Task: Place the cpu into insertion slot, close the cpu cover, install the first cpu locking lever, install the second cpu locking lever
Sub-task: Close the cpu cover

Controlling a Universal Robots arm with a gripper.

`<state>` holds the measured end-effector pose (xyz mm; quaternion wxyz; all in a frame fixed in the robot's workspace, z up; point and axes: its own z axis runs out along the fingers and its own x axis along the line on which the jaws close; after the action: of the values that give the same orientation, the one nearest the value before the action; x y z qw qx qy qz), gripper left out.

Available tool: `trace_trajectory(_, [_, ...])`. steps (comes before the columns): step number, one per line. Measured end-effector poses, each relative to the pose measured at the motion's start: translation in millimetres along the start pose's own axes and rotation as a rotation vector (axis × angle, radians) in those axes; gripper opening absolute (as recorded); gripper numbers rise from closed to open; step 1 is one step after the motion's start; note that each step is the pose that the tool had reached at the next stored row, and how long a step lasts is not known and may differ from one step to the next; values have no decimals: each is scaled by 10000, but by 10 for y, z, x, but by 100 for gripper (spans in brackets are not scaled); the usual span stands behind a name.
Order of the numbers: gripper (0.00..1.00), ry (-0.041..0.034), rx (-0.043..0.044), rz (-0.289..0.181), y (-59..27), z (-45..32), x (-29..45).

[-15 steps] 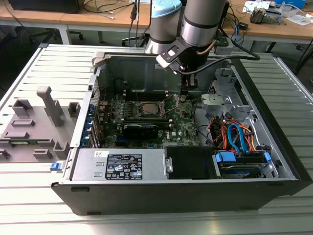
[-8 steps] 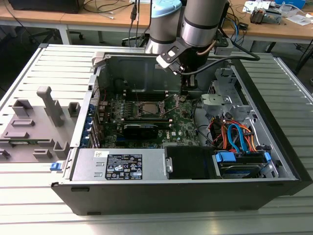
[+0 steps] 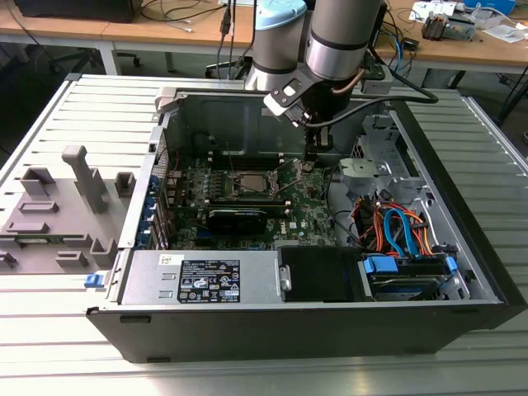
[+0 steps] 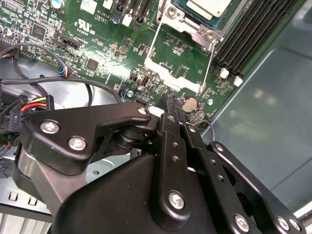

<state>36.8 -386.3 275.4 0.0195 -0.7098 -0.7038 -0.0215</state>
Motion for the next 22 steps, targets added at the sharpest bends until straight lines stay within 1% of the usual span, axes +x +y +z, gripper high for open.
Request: trace_trajectory(22, [11,0,0,0,3,39,-2])
